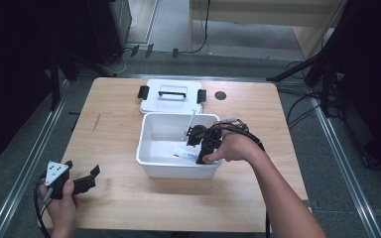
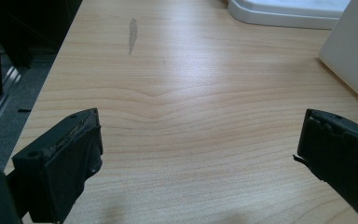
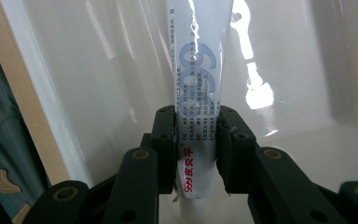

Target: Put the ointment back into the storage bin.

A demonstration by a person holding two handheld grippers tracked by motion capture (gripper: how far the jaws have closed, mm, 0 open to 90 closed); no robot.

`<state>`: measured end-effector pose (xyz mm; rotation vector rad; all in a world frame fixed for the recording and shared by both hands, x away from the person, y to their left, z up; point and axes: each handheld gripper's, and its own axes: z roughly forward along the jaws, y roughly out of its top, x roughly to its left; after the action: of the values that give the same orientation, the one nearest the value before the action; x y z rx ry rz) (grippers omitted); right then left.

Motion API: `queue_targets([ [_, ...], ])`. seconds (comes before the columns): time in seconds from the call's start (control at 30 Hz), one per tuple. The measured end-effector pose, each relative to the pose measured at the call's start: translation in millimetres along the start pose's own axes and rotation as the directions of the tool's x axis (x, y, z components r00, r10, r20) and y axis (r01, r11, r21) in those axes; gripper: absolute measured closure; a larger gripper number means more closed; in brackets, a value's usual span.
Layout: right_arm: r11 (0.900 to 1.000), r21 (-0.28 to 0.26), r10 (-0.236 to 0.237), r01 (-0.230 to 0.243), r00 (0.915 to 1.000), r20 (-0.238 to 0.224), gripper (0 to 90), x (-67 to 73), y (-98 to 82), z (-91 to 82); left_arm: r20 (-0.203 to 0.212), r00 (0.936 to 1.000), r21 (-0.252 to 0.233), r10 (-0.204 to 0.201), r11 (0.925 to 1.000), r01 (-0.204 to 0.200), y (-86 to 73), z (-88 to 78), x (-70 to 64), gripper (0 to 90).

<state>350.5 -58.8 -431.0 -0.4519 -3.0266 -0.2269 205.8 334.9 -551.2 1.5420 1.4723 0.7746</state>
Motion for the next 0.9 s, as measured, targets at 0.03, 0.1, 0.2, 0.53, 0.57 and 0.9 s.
queue_targets([
  [0.03,1.0,0.004,-0.001,0.001,1.0,0.0,71.9,0.2,0.5,1.1,0.0,1.0,0.0,0.0,1.0,0.0,0.0,0.0,0.0,0.3],
  [0.1,1.0,0.016,0.001,-0.001,1.0,0.002,71.9,0.8,1.6,2.8,0.0,1.0,0.0,-0.001,1.0,0.001,0.0,0.1,0.0,0.3],
  [0.2,1.0,0.025,-0.003,0.003,1.0,0.003,71.9,0.5,2.8,5.0,0.0,1.0,0.0,-0.001,1.0,0.001,0.0,0.2,0.0,0.3],
  [0.53,0.998,0.06,0.008,-0.008,1.0,-0.001,71.8,1.2,5.8,9.8,0.003,1.0,0.0,-0.004,1.0,0.004,0.0,0.2,0.2,0.3],
  [0.57,0.998,0.06,0.006,-0.006,1.0,-0.002,71.8,0.8,6.0,10.1,0.002,1.0,0.0,-0.005,1.0,0.005,0.0,0.2,0.1,0.3],
  [0.9,0.997,0.071,0.015,-0.014,0.9998,-0.013,71.5,-0.2,7.2,10.8,0.003,1.0,0.0,-0.006,1.0,0.006,0.0,0.3,0.3,0.3],
])
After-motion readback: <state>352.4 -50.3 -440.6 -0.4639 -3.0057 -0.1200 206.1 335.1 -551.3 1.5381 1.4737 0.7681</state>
